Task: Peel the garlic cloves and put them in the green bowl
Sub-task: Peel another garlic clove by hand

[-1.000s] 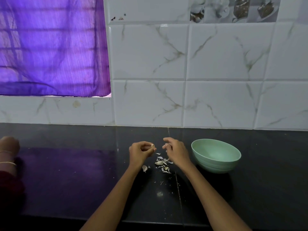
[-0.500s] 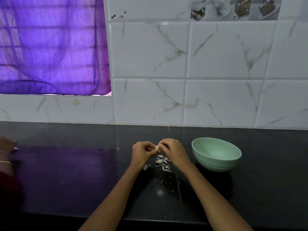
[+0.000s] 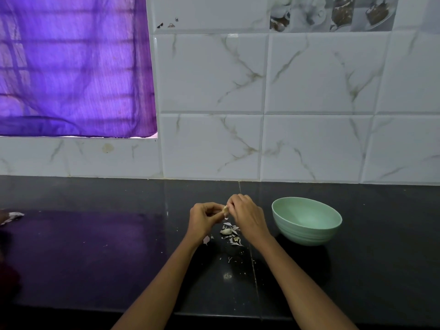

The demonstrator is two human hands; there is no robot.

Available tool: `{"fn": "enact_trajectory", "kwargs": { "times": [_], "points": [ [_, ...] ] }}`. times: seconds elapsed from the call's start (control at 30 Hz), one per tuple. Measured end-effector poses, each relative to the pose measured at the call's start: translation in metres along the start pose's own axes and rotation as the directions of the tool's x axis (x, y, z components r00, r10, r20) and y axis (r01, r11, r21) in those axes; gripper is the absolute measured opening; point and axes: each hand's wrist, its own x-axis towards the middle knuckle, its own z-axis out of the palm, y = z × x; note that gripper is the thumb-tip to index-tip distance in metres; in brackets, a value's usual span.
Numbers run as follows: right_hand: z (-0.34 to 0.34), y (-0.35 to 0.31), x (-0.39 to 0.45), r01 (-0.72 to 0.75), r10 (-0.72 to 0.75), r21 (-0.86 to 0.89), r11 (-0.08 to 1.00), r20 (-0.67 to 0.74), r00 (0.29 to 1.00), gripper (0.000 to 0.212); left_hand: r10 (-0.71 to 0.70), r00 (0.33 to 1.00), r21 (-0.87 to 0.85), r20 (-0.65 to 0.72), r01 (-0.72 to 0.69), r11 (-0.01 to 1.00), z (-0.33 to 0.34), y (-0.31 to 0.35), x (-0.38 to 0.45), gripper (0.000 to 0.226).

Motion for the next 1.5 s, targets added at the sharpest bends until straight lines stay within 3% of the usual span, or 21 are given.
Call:
{"fn": "enact_trajectory", "kwargs": {
  "times": [0.17,0.4,0.57,0.7,0.77,0.8,0.9,1.0,1.23,1.5],
  "points": [
    [0.001,-0.001,0.000,-0.067,0.067,0.014,0.998,-0.001,0.998,0.019,-0.024,0.999,-0.059,-0.048,0.022,0.998,0.001,-0.001,0.002,0.013],
    [0.003,0.006,-0.003,-0.168,0.163,0.027,0.985,0.136,0.977,0.022,-0.141,0.976,-0.264,-0.168,0.093,0.960,-0.007,-0.007,0.010,0.011],
    [0.000,0.007,-0.003,-0.176,0.154,0.186,0.967,0.125,0.980,0.028,-0.121,0.987,-0.222,-0.110,0.094,0.970,-0.006,-0.007,0.009,0.016],
    [-0.002,0.007,-0.001,-0.155,0.156,0.159,0.975,0.011,0.988,0.029,-0.109,0.991,-0.186,-0.082,0.092,0.978,-0.005,-0.008,0.008,0.016],
    [-0.001,0.009,0.000,-0.126,0.139,0.183,0.975,-0.058,0.989,0.015,-0.110,0.992,-0.162,-0.069,0.097,0.982,-0.004,-0.008,0.007,0.015],
    [-0.002,0.010,0.000,-0.106,0.124,0.213,0.971,-0.073,0.990,0.008,-0.115,0.991,-0.162,-0.064,0.103,0.981,-0.003,-0.008,0.007,0.014],
    [0.000,0.008,0.000,0.007,0.013,0.274,0.962,-0.069,0.998,0.028,-0.140,0.990,-0.170,-0.029,0.133,0.976,-0.003,-0.011,0.007,0.012],
    [0.002,0.007,0.000,0.103,-0.091,0.291,0.951,-0.056,0.994,0.022,-0.169,0.985,-0.203,0.037,0.173,0.964,-0.003,-0.010,0.007,0.011],
    [0.004,0.011,0.002,0.046,0.001,0.474,0.879,-0.099,0.995,0.010,-0.276,0.947,-0.356,0.168,0.319,0.879,-0.004,-0.002,0.003,0.012],
    [0.001,0.011,0.001,0.047,0.031,0.432,0.901,-0.172,0.985,0.008,-0.356,0.914,-0.422,0.193,0.405,0.811,-0.005,0.000,0.006,0.015]
  ]
}}
